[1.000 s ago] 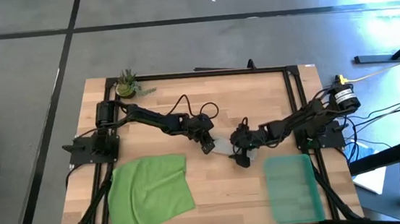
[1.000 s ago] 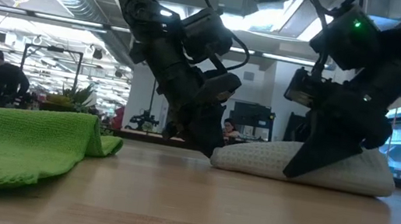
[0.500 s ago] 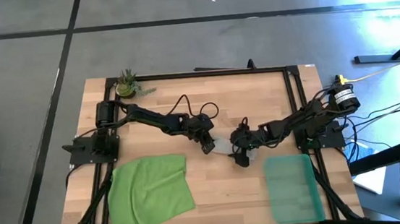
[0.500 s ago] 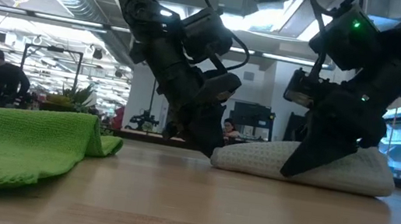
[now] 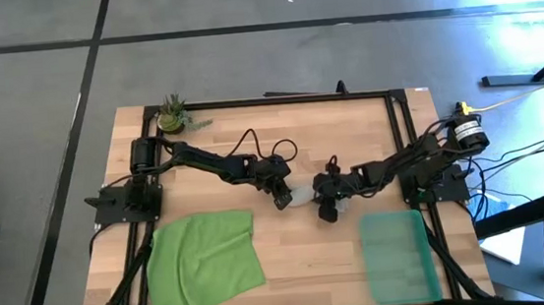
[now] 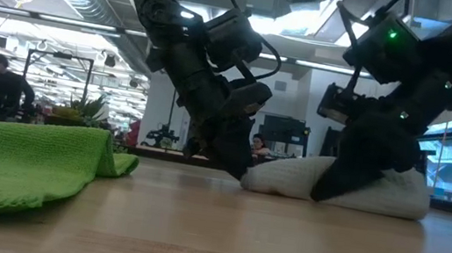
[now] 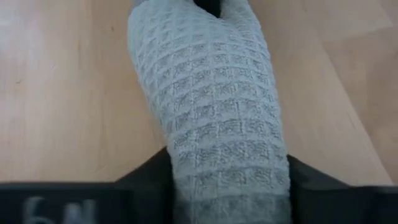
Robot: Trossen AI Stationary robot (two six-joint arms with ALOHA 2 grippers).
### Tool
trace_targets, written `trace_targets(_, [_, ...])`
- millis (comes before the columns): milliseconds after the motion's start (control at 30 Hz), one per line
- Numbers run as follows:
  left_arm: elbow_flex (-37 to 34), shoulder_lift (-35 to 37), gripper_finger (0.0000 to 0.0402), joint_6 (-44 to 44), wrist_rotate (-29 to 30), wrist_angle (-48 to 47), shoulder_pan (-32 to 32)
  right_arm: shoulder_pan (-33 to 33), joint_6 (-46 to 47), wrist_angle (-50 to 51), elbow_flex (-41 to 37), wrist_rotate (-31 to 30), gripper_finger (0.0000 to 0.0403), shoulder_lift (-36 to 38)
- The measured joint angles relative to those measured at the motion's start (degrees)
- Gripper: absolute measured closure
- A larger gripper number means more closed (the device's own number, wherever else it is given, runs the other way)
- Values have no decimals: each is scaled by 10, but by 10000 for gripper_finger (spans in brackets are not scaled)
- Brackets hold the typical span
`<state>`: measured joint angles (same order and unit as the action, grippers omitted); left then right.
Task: Roll microfiber towels into tight, uniform cylinder then place into a basket
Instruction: Put the gray microfiber towel into the green bin
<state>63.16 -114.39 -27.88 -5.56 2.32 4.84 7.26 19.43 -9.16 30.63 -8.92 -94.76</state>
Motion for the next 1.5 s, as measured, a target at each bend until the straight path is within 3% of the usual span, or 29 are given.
trace_targets(167, [0, 0, 360, 0, 0, 0, 0, -15, 3, -1, 0, 28, 360, 1])
trace_targets(567, [0, 0, 360, 0, 0, 2, 0, -50, 15, -5, 0, 86, 360, 1])
trace_targets(1067, [0, 0, 359, -14, 3, 12, 0, -50, 15, -12, -2, 83, 360, 1])
trace_targets(1267, [0, 0, 328, -18, 1, 12, 0, -50, 15, -13, -2, 88, 360, 1])
trace_targets(1500, [0, 42, 325, 20, -36, 5, 1, -56, 15, -12, -2, 103, 360, 2])
